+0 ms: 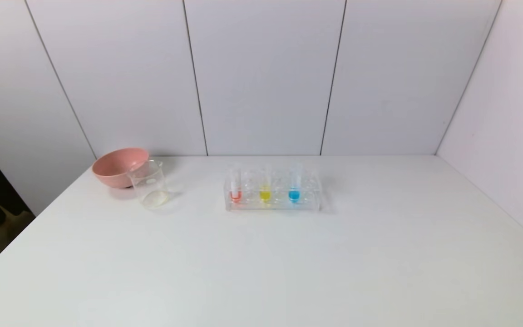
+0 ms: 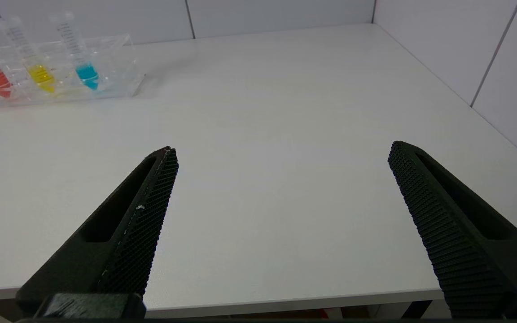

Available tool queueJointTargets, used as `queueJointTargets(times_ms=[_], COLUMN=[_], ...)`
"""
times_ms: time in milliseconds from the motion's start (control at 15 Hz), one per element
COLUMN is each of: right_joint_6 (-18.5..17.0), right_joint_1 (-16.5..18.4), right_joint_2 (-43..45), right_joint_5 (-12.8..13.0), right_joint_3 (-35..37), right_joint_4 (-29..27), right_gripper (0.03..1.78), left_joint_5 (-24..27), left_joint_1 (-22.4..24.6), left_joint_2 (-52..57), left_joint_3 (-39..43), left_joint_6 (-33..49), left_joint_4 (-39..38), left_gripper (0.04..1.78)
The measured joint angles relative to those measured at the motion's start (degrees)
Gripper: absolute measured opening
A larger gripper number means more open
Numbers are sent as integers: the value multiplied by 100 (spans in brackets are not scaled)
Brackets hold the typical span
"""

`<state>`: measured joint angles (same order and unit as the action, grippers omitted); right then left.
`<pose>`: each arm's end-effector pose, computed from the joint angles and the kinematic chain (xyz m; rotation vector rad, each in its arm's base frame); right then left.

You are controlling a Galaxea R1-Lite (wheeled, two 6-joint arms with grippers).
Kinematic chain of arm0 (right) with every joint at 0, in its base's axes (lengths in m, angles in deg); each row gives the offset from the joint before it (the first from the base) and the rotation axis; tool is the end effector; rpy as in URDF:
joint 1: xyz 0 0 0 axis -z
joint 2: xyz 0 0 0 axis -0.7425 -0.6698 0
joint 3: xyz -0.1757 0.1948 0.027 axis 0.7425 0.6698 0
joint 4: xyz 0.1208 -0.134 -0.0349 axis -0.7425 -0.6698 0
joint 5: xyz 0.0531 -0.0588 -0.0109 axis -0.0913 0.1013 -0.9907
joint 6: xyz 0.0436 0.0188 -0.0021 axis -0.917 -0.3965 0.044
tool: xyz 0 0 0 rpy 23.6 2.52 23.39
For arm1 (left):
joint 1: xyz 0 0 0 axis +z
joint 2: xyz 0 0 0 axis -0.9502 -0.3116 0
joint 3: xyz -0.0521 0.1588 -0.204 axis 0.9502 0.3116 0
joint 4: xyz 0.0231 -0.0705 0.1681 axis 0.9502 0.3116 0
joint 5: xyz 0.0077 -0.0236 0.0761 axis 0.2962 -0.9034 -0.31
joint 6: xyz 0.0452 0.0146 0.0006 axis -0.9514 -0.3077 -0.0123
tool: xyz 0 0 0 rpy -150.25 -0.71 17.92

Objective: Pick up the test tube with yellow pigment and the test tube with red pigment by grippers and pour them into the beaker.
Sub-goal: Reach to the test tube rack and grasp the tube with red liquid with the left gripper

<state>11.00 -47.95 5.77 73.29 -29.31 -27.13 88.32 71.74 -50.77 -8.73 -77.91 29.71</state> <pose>0.0314 -0.0018 0.0759 0.0904 -0.0036 -0.0368 0.0315 0.0006 0.0760 -0.0071 -0.0033 0.0145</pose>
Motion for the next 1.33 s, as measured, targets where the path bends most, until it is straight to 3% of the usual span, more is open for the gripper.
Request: queueJointTargets(times_ms=[933,1333], right_joint_6=[0,0], right_joint_1=[0,0], right_joint_2=[0,0], right_joint_5=[-1,0], right_joint_3=[0,0], right_joint_4=[2,0], right_gripper=[171,171], left_joint_5=[21,15], left_joint_1=[1,-5], left_joint_2=[0,-9], left_joint_3=[0,-230], left_joint_6=[-145,161], left_joint_4=[34,69], left_gripper=[176,176])
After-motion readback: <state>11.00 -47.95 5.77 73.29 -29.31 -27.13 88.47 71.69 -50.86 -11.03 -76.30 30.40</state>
